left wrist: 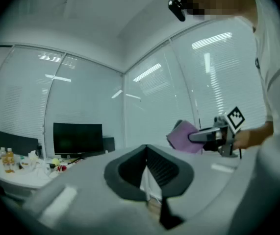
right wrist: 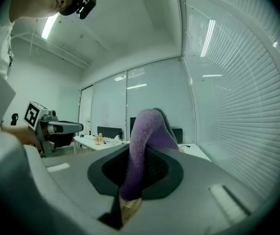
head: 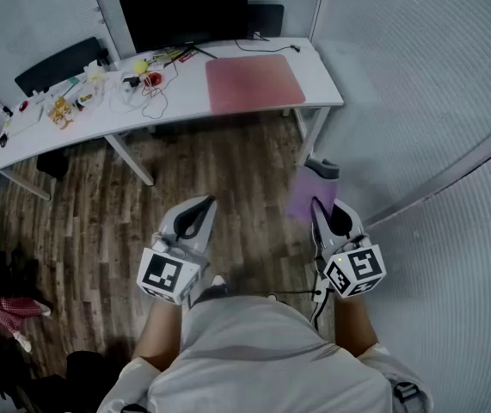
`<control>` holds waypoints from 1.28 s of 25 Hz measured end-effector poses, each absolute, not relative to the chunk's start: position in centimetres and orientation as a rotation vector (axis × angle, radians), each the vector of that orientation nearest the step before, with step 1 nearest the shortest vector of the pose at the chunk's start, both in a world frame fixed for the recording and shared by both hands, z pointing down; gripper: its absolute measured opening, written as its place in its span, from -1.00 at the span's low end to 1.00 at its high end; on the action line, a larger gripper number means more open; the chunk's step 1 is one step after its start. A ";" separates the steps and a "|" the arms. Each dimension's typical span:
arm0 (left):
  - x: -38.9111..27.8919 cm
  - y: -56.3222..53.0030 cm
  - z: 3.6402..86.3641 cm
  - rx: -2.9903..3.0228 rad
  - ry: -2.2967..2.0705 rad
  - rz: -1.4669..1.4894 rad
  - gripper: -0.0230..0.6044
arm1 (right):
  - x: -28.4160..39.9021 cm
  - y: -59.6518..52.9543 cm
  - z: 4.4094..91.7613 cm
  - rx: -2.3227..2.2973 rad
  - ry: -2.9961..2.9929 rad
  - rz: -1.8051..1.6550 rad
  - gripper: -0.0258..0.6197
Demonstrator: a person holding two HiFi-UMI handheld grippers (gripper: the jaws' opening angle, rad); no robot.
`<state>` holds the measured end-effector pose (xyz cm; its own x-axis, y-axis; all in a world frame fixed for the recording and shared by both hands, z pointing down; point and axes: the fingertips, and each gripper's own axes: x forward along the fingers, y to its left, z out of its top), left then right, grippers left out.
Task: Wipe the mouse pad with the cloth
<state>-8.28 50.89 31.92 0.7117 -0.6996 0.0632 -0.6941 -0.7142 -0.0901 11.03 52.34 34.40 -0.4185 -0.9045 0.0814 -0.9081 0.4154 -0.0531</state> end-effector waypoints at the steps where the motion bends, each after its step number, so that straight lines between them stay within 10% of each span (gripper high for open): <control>1: -8.3 50.8 31.8 -2.851 1.161 -0.141 -0.92 | 11.0 52.3 34.4 1.674 -2.608 0.135 -0.78; 32: -21.0 36.7 34.6 -2.897 1.097 -0.146 -0.92 | -2.4 41.0 37.8 1.715 -2.543 0.322 -0.77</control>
